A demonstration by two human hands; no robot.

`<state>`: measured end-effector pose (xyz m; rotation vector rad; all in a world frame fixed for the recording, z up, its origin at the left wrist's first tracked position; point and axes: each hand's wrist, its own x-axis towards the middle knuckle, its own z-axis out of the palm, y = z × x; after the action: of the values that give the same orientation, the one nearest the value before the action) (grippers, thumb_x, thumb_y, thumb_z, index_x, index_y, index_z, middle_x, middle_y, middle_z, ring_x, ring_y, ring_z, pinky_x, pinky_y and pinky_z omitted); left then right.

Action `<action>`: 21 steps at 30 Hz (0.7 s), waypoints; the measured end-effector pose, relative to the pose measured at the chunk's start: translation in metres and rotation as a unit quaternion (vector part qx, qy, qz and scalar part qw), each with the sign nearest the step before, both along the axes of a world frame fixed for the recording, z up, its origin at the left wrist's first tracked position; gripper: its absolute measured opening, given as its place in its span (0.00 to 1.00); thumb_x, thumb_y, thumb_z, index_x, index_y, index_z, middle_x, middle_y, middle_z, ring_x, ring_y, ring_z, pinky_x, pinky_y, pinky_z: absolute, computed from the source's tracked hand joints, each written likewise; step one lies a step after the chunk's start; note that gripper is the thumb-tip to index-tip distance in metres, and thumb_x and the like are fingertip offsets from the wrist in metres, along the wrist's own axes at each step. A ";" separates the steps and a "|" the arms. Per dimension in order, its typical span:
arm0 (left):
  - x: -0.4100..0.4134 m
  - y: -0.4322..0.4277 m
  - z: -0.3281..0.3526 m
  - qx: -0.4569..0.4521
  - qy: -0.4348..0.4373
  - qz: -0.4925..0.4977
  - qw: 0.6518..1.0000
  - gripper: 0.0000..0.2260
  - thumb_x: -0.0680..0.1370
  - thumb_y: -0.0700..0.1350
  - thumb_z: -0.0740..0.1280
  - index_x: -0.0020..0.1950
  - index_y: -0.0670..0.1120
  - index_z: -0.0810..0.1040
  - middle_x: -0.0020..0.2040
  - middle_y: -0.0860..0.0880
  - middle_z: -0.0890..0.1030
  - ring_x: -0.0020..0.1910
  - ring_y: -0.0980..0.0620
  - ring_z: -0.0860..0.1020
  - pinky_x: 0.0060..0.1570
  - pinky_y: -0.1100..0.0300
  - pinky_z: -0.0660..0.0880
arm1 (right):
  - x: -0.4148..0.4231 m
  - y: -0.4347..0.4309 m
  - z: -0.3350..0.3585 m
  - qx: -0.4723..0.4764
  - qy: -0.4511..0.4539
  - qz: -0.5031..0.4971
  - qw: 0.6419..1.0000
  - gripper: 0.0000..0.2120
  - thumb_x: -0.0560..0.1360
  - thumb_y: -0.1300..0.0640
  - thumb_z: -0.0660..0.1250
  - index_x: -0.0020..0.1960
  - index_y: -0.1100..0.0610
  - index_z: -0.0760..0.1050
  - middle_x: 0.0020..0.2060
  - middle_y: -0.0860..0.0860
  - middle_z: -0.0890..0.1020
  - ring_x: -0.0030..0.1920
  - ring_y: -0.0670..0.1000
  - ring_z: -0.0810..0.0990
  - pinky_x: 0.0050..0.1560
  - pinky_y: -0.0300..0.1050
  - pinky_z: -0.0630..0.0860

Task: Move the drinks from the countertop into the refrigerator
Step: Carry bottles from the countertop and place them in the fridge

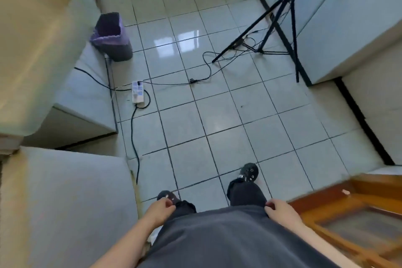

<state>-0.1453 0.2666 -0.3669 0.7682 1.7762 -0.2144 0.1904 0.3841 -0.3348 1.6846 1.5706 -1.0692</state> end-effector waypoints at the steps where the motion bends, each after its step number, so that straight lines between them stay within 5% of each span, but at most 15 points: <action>1: 0.010 0.014 0.000 -0.005 0.008 -0.012 1.000 0.06 0.78 0.48 0.61 0.43 0.48 0.72 0.44 0.48 0.78 0.47 0.48 0.75 0.46 0.58 0.70 | 0.016 0.007 -0.001 -0.004 0.008 -0.004 1.000 0.15 0.79 0.52 0.58 0.63 0.53 0.73 0.58 0.49 0.79 0.56 0.48 0.77 0.51 0.39 0.72; 7: 0.100 0.140 0.005 0.019 0.037 -0.046 0.998 0.04 0.78 0.46 0.61 0.45 0.48 0.74 0.46 0.47 0.79 0.44 0.50 0.75 0.50 0.57 0.73 | 0.124 0.082 -0.002 0.001 0.039 -0.086 0.996 0.12 0.79 0.51 0.58 0.60 0.52 0.73 0.58 0.48 0.78 0.53 0.47 0.76 0.53 0.39 0.72; 13: 0.220 0.275 0.030 0.096 0.008 -0.135 0.986 0.15 0.79 0.50 0.60 0.64 0.47 0.73 0.61 0.47 0.78 0.60 0.48 0.75 0.57 0.60 0.70 | 0.223 0.144 0.004 0.049 0.017 -0.185 0.981 0.12 0.78 0.54 0.59 0.59 0.54 0.74 0.56 0.50 0.80 0.54 0.50 0.77 0.55 0.42 0.73; 17: 0.272 0.339 0.042 0.103 -0.023 -0.215 0.971 0.15 0.78 0.49 0.61 0.64 0.48 0.73 0.59 0.48 0.79 0.59 0.49 0.76 0.57 0.60 0.70 | 0.257 0.163 0.003 0.063 0.036 -0.284 0.956 0.12 0.79 0.55 0.58 0.59 0.55 0.75 0.48 0.48 0.78 0.43 0.45 0.77 0.53 0.41 0.73; 21: 0.302 0.401 0.034 0.076 -0.024 -0.229 0.970 0.08 0.78 0.49 0.62 0.54 0.48 0.77 0.53 0.48 0.80 0.54 0.49 0.77 0.52 0.60 0.70 | 0.277 0.165 -0.009 0.024 0.036 -0.329 0.943 0.13 0.79 0.55 0.58 0.61 0.54 0.74 0.57 0.50 0.79 0.57 0.50 0.77 0.58 0.42 0.72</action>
<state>0.1564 0.6675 -0.3325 1.2821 1.5609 -0.3636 0.4677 0.5488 -0.3434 2.3052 1.0827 -1.4258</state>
